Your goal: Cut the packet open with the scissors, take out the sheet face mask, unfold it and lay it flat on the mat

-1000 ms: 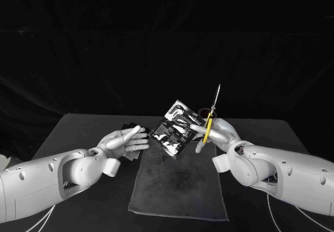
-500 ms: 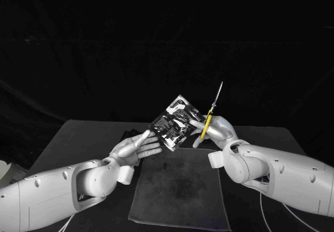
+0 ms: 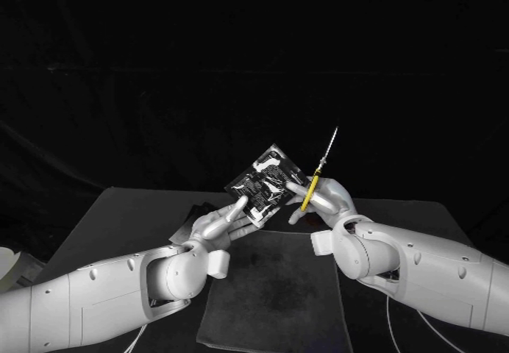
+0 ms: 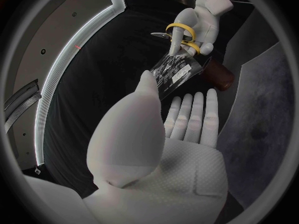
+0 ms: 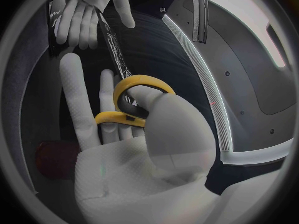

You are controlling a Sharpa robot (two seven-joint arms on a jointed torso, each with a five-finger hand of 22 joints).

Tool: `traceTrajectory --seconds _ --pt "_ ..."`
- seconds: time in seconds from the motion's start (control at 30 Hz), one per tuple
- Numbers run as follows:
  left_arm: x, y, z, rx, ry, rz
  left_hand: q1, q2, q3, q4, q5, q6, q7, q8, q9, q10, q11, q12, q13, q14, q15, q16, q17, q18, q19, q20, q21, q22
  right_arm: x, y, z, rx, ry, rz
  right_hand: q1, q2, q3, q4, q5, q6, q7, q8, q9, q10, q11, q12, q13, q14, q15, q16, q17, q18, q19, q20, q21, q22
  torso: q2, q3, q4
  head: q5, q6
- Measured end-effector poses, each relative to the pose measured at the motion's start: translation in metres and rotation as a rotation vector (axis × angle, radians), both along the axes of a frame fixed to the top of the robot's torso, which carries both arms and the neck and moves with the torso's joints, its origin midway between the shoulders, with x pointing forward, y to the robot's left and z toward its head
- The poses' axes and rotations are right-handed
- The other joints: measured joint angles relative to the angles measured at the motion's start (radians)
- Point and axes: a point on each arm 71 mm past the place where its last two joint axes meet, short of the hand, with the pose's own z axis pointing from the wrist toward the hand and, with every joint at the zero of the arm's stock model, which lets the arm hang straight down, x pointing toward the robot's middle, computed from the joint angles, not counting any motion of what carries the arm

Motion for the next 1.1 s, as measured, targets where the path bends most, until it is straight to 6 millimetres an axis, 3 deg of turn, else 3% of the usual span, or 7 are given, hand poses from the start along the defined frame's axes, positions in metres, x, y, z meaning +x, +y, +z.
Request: traceTrajectory --seconds 0.27,0.4,0.63,1.1 --pt "0.0064 -0.0051 0.0030 -0.012 -0.006 0.028 0.025 0.025 0.012 -0.003 0.000 0.000 0.000 0.012 0.000 0.004 -0.008 0.000 0.001 0.007 -0.014 -0.006 -0.001 0.000 -0.001 -0.012 0.000 0.000 -0.0016 0.0022 0.0008 0.007 0.003 0.006 -0.001 0.001 0.000 0.000 0.000 -0.001 0.001 0.000 0.001 0.003 -0.003 0.000 -0.001 0.003 -0.003 0.000 0.002 0.000 0.000 0.000 0.000 0.000 0.000 -0.0001 -0.0009 0.001 0.000" --pt "0.0093 -0.0017 0.0038 -0.013 -0.009 0.042 0.041 0.039 0.026 -0.006 0.000 0.014 0.002 0.023 0.001 0.022 0.002 0.011 0.002 0.036 -0.007 -0.006 0.000 -0.007 0.019 -0.016 0.001 0.003 -0.0022 0.0018 0.0011 0.008 0.003 0.007 -0.001 0.001 0.000 0.000 0.000 -0.001 0.001 -0.001 0.001 0.003 -0.003 0.000 -0.001 0.003 -0.003 0.000 0.001 0.000 0.000 0.000 0.000 0.000 0.000 0.0005 -0.0002 0.001 -0.001" --pt "0.0101 -0.0011 0.0052 -0.018 -0.011 0.034 0.066 0.040 0.047 -0.011 0.000 0.045 0.009 0.037 0.002 0.069 0.036 0.023 0.002 0.085 0.027 -0.006 0.004 -0.008 0.080 0.018 0.008 0.004 -0.0015 -0.0018 0.0002 0.004 0.008 0.003 -0.001 0.001 0.000 0.000 0.000 -0.002 0.001 -0.003 0.002 0.003 -0.003 -0.002 -0.001 0.003 -0.003 0.000 0.001 0.000 0.000 0.000 0.000 -0.001 0.000 0.0005 0.0012 0.001 -0.005" --pt "0.0081 -0.0088 0.0065 -0.045 -0.010 -0.110 0.075 0.038 0.061 -0.008 0.000 0.062 0.011 0.041 -0.004 0.085 0.037 0.023 0.001 0.125 0.022 -0.006 0.009 -0.008 0.116 0.014 0.008 0.004 -0.0027 -0.0022 -0.0038 -0.014 0.032 0.022 -0.001 0.001 0.007 -0.001 -0.005 -0.003 0.000 0.001 0.008 0.003 -0.003 -0.002 -0.001 0.003 -0.003 0.000 0.003 0.000 0.000 0.000 0.000 -0.001 0.000 0.0002 0.0011 0.008 -0.014"
